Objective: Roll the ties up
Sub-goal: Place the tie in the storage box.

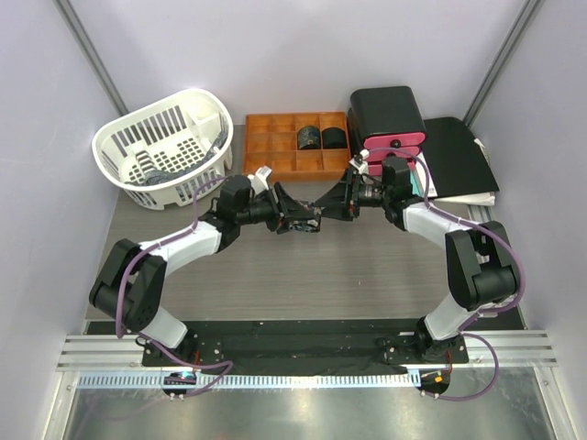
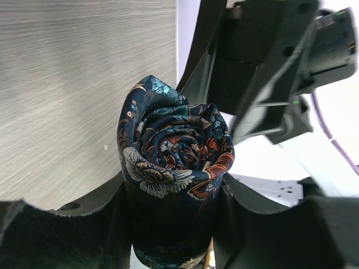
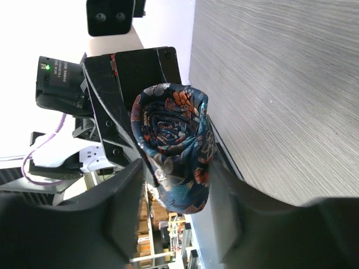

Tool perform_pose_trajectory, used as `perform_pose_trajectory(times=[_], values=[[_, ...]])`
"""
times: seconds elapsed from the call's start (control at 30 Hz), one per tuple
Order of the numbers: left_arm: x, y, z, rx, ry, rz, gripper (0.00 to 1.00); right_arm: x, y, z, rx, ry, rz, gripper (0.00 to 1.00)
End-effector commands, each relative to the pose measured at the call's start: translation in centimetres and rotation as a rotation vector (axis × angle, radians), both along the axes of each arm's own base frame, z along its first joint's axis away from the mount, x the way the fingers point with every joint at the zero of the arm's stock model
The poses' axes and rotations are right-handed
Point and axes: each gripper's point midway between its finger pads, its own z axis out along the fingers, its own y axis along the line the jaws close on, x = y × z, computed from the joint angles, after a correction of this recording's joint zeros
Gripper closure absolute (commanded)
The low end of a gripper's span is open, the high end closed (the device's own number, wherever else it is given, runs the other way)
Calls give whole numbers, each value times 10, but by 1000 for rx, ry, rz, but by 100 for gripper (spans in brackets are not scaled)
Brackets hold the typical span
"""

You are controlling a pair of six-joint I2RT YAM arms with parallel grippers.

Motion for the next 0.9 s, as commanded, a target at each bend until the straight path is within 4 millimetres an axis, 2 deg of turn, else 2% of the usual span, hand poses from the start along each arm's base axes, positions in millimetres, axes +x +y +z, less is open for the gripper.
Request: perform_pose_trajectory(times=[0.0, 0.03, 0.1, 0.13, 0.17, 0.2, 0.23, 0.27, 0.3, 0.33, 0.43, 0.47, 0.5, 0.6, 0.77, 0.87], values=[[11, 7, 21, 33, -140, -33, 100, 11, -7, 8, -48, -65, -10, 35], [17, 7, 25, 50, -164, -38, 100, 13, -10, 8, -52, -62, -19, 29], [23, 17, 13, 131, -179, -52, 100, 21, -20, 8, -58, -72, -49, 8], [32, 17, 26, 148, -232, -61, 100, 29, -31, 6, -66, -65, -83, 5], [33, 24, 8, 217, -170, -78, 100, 36, -37, 7, -70, -66, -100, 0], [43, 28, 6, 275, -201, -73, 100, 42, -43, 6, -83, -86, -110, 0], [61, 28, 29, 318, -327, -86, 100, 50, -56, 4, -96, -72, -143, 0], [76, 32, 15, 383, -322, -93, 100, 57, -61, 5, -103, -81, -154, 0], [79, 39, 8, 452, -293, -108, 100, 61, -65, 6, -112, -99, -161, 0], [110, 44, 30, 538, -405, -68, 100, 63, -69, 4, -119, -92, -165, 0], [166, 55, 35, 669, -452, -7, 100, 72, -78, 6, -132, -115, -185, 0], [186, 58, 10, 701, -424, -14, 100, 74, -80, 7, -133, -123, -188, 0], [203, 57, 34, 702, -477, 13, 100, 71, -80, 2, -143, -103, -183, 0], [247, 59, 30, 750, -510, 58, 100, 68, -81, -3, -152, -84, -176, 0], [288, 62, 18, 788, -568, 136, 100, 65, -85, -9, -172, -90, -170, 0], [294, 64, 5, 814, -556, 151, 100, 63, -86, -15, -179, -74, -167, 0]])
